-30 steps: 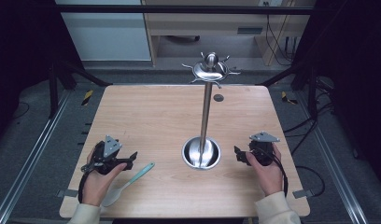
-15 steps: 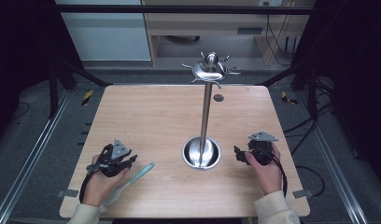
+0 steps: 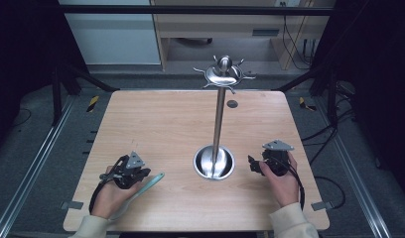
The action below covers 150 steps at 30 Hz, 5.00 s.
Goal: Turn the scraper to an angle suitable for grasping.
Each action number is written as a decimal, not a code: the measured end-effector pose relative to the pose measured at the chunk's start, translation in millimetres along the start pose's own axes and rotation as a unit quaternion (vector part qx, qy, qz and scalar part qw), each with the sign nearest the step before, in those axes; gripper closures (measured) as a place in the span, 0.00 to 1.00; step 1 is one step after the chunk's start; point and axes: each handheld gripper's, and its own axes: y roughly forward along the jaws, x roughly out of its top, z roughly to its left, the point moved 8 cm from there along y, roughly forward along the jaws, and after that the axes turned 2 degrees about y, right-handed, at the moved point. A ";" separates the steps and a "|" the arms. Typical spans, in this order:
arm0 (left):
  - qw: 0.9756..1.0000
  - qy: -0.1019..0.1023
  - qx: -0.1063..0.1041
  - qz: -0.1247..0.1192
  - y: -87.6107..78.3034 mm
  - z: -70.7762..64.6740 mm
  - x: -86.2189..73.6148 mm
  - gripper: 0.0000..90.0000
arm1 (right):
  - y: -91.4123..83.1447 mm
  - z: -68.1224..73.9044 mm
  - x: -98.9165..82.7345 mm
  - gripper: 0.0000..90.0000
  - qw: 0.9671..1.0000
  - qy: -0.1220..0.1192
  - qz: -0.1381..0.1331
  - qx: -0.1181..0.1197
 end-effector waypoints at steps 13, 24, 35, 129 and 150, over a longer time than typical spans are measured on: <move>0.999 0.027 -0.004 0.017 10.6 -12.6 0.7 1.00 | -0.2 1.1 -0.9 0.19 1.000 -0.001 0.002 0.004; 0.997 0.064 -0.046 0.021 6.7 -39.4 5.7 1.00 | -1.1 -1.7 -0.7 0.19 1.000 -0.001 -0.001 0.000; 0.997 0.055 -0.046 0.006 -7.6 -34.7 10.7 1.00 | -1.8 -2.2 -0.9 0.19 1.000 0.003 -0.001 -0.001; 0.968 0.069 -0.106 0.216 13.0 -44.6 15.8 0.82 | -0.6 -0.8 -1.9 0.19 1.000 -0.006 0.005 0.003; 0.994 0.027 -0.080 0.073 -35.7 -31.3 44.4 0.82 | 1.8 2.0 -2.4 0.19 1.000 -0.011 0.008 0.008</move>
